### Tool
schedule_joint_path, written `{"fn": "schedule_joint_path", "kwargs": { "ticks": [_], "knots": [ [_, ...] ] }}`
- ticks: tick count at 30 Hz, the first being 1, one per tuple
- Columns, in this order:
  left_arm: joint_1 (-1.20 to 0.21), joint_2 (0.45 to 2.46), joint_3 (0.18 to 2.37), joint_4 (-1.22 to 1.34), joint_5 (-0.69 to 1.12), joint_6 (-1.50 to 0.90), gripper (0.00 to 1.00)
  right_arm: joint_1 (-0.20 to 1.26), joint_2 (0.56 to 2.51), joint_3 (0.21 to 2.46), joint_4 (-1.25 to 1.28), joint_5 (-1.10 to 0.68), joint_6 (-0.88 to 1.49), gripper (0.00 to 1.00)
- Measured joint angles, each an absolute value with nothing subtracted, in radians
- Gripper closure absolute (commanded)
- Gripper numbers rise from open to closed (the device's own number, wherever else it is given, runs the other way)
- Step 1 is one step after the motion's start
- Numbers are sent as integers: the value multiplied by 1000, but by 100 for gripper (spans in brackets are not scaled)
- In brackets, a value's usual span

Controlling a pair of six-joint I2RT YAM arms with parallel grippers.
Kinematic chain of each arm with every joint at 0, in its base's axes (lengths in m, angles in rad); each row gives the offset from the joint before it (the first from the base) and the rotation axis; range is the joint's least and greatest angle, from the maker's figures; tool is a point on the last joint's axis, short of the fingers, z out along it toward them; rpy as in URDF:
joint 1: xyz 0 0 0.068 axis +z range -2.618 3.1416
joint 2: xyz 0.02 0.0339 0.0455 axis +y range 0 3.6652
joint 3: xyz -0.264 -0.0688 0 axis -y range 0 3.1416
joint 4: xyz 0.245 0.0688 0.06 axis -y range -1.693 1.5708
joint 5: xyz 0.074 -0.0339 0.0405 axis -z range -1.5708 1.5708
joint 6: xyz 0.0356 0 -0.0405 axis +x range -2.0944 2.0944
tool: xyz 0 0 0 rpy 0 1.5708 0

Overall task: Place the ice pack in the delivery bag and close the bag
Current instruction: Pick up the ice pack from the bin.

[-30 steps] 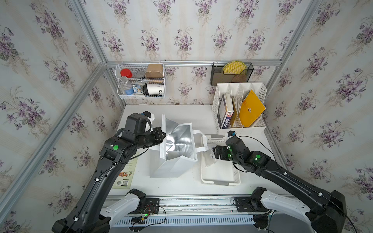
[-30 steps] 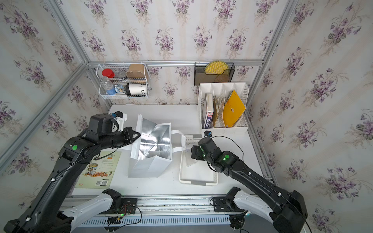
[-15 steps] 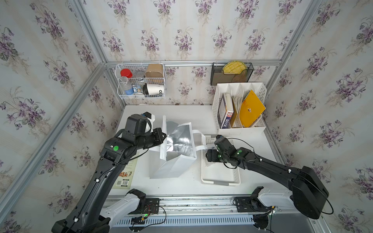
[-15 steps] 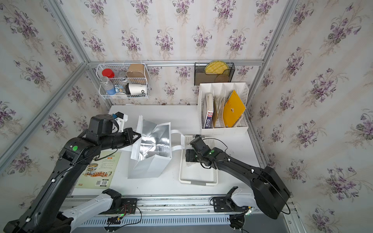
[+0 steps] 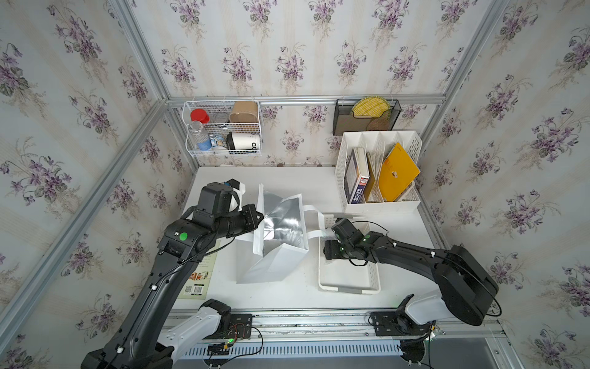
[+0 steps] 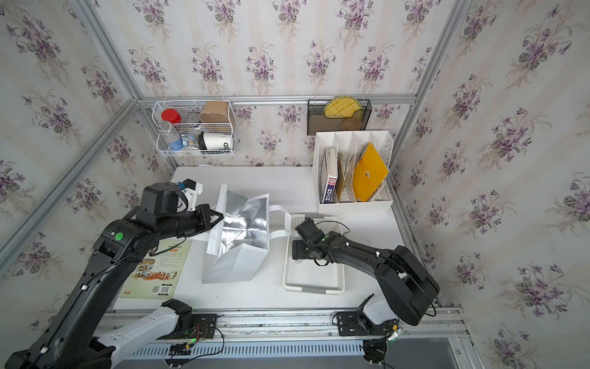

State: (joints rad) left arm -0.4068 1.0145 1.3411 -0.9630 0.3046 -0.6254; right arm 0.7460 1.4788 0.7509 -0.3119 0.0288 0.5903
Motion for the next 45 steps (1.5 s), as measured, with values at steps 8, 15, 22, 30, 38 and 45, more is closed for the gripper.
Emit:
{"fn": "schedule_joint_path", "kwargs": {
  "ticks": [8,15,22,30,38,45],
  "knots": [
    [-406,1019,1337,-955,308,-629,100,746,1526,757,-308,35,579,15],
    [-406,1019,1328,-946,312,-640,100,746,1547,759,-278,38,576,21],
    [-406,1022,1325,-944,312,-648,100,746,1570,764,-237,41,576,27],
    [-406,1026,1322,-942,315,-649,100,746,1569,751,-205,40,577,39],
    [-406,1027,1318,-941,315,-649,100,746,1463,705,-263,37,602,48],
    [-407,1029,1317,-941,315,-649,100,718,1361,685,-315,93,625,51]
  ]
}}
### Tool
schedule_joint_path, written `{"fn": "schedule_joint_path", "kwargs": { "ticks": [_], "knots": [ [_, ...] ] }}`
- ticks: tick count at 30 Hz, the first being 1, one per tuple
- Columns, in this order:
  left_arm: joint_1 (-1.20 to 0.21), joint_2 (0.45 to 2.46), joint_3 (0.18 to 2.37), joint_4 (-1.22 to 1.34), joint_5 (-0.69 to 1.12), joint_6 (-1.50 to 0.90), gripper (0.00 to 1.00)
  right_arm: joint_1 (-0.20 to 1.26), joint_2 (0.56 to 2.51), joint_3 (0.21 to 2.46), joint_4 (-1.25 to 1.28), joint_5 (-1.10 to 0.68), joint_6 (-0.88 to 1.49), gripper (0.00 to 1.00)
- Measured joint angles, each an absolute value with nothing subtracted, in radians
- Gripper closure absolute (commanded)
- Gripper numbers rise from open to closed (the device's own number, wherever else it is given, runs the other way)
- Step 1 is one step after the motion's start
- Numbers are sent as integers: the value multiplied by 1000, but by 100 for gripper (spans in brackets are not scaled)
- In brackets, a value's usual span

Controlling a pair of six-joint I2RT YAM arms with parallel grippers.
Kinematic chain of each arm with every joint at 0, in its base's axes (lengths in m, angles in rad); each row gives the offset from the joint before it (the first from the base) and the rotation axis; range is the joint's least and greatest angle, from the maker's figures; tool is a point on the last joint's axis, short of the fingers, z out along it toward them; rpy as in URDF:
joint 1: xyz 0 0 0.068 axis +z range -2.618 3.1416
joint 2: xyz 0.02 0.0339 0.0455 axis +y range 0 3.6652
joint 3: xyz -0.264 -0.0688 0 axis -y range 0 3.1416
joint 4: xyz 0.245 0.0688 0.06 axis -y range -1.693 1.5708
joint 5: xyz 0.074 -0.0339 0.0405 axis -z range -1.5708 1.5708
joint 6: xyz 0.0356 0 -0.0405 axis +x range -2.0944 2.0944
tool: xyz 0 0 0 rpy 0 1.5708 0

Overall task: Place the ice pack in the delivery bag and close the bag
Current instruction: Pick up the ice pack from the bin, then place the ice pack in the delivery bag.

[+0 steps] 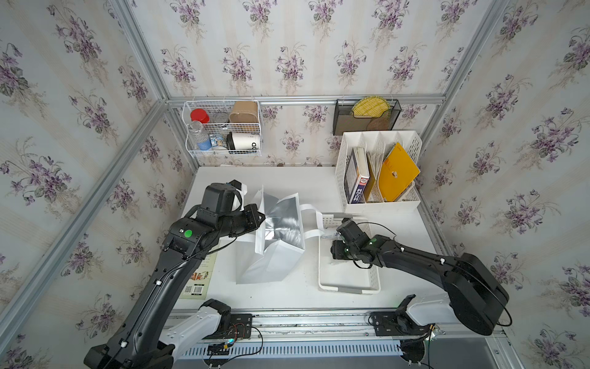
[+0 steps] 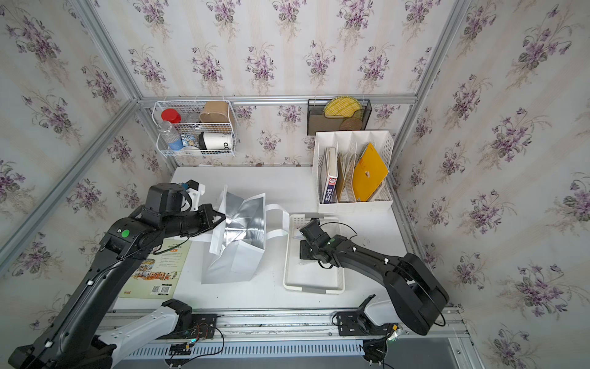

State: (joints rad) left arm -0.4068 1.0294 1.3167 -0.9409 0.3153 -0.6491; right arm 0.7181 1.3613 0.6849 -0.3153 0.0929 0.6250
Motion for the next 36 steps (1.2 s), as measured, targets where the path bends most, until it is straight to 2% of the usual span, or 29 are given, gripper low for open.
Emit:
{"fn": "schedule_joint_path", "kwargs": {
  "ticks": [11,18,23,30,36],
  "knots": [
    [-406,1020,1315,-941,315,-648,100,693,1081,817,-492,220,632,55],
    [-406,1019,1315,-941,315,-648,100,694,1031,1022,-579,217,597,56],
    [-406,1015,1315,-941,315,-648,100,801,1107,1209,-617,216,565,55],
    [-406,1014,1314,-942,311,-648,100,1005,1341,1449,-609,241,511,54],
    [-406,1009,1314,-945,310,-648,100,1056,1505,1560,-603,218,466,54]
  ]
}}
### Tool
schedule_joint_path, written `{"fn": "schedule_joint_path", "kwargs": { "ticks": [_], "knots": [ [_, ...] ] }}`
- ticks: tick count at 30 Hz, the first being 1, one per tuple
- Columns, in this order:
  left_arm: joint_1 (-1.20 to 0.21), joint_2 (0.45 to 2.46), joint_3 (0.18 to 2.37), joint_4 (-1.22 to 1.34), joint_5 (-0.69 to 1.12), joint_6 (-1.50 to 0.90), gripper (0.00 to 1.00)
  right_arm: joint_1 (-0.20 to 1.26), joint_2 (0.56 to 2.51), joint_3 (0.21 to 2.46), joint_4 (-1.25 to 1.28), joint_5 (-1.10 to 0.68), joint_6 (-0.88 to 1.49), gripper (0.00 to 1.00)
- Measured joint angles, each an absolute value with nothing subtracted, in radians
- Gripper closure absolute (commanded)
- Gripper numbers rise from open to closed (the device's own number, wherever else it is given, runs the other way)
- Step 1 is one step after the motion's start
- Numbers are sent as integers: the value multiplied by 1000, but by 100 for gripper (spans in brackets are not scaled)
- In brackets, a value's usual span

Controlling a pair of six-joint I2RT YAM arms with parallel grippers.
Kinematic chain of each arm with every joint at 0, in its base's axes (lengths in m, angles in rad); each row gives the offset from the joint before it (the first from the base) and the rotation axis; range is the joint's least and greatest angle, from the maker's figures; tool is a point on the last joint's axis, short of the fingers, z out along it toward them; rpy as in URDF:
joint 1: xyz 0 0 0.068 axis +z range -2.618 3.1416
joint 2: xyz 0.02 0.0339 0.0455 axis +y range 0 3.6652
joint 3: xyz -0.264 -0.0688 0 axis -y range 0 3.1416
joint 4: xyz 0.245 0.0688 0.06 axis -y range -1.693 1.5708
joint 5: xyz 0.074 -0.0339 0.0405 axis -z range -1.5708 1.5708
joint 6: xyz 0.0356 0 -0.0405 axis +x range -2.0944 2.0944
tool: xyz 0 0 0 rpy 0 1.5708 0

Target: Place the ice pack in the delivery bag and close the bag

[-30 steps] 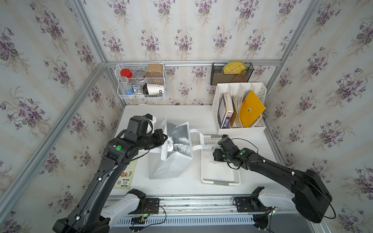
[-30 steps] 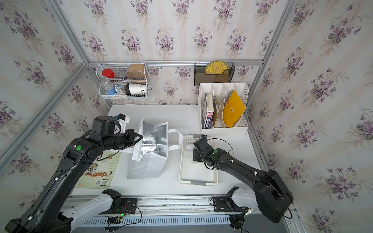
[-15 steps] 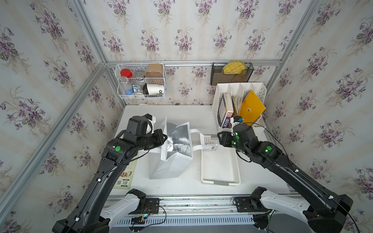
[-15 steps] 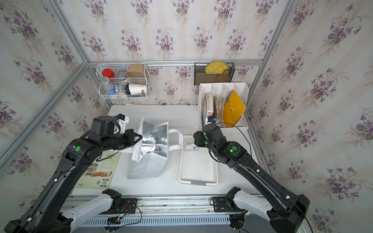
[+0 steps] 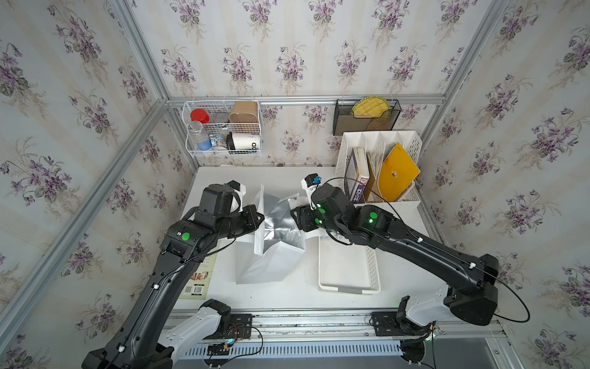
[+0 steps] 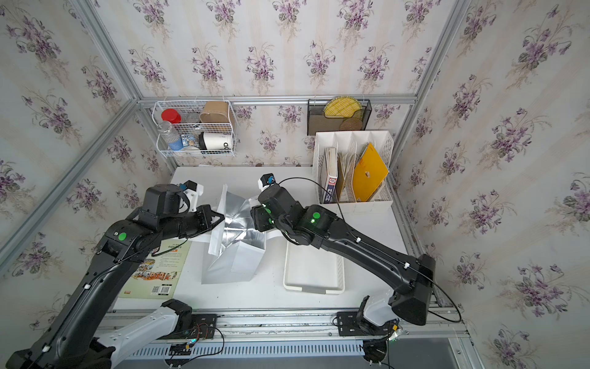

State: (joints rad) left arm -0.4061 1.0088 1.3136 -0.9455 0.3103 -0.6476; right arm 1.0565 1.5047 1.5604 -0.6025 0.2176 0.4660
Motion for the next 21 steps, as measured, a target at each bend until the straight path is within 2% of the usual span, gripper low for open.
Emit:
{"fn": "schedule_joint_path", "kwargs": {
  "ticks": [21],
  "knots": [
    [-406,996,1301,-949,303,-648,100,1119,1729,1595,-603,108,423,48]
  ]
}}
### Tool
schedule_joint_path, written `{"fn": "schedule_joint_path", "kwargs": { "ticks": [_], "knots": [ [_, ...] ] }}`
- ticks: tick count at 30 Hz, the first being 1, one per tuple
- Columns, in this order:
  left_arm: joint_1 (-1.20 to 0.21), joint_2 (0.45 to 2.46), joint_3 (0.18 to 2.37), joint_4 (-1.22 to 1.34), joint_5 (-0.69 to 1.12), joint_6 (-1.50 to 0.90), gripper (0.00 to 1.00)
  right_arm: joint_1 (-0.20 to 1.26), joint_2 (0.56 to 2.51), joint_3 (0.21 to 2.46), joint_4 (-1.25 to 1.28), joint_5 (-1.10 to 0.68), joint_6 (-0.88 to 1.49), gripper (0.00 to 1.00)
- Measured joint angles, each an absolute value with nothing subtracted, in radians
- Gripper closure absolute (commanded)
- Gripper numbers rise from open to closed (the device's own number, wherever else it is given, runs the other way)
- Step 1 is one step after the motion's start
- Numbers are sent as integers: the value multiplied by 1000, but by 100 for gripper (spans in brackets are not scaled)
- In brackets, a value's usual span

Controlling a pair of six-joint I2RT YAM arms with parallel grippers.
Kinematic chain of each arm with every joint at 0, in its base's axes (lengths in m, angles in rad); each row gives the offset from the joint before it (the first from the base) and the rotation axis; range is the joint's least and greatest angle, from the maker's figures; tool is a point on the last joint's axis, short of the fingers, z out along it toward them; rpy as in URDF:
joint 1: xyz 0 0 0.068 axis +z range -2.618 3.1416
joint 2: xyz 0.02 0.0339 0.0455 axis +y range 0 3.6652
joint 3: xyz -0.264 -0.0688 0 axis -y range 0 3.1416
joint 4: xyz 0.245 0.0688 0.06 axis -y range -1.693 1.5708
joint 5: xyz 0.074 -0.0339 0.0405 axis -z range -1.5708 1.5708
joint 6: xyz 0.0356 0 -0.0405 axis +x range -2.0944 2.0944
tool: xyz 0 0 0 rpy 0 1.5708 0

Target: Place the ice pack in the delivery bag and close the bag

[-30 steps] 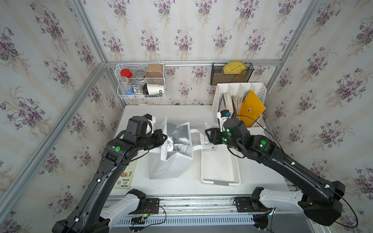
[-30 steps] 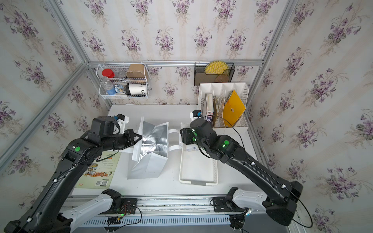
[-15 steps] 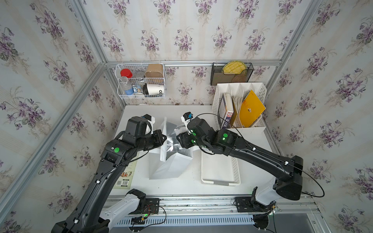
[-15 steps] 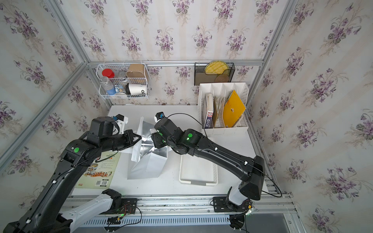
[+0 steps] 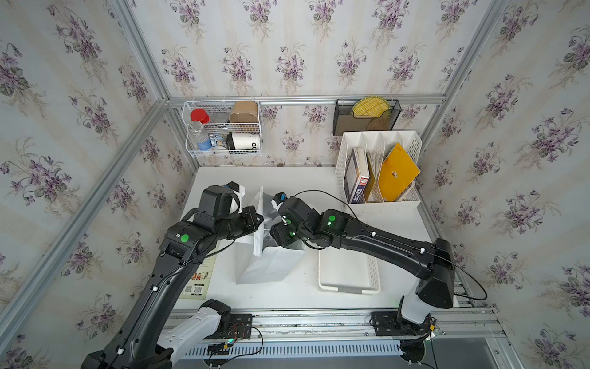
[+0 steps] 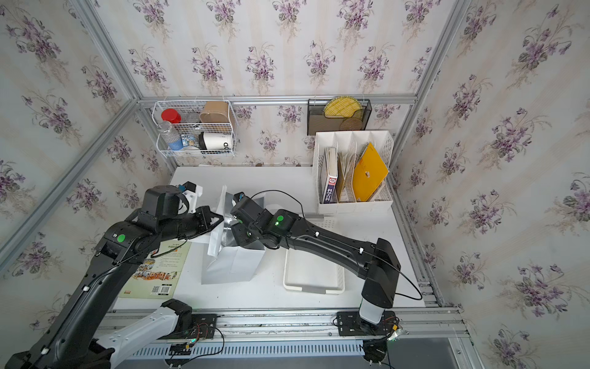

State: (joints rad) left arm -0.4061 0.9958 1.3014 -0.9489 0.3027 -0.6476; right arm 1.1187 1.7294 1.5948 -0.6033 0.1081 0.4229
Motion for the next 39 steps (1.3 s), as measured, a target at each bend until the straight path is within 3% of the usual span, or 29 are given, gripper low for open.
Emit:
{"fn": "schedule_joint_path", "kwargs": {
  "ticks": [11,18,26,31,39],
  "knots": [
    [-406,990,1296,-970,289,-648,100,1118,1784,1588,-557,67,445,35],
    [-406,988,1296,-971,288,-648,100,1118,1778,1588,-553,76,446,18],
    [-406,985,1296,-970,287,-648,100,1118,1738,1583,-556,107,447,16],
    [-406,987,1296,-970,285,-648,100,1118,1612,1525,-548,181,469,14],
    [-406,991,1295,-966,285,-647,100,1074,1208,1238,-467,376,562,6]
  ]
}}
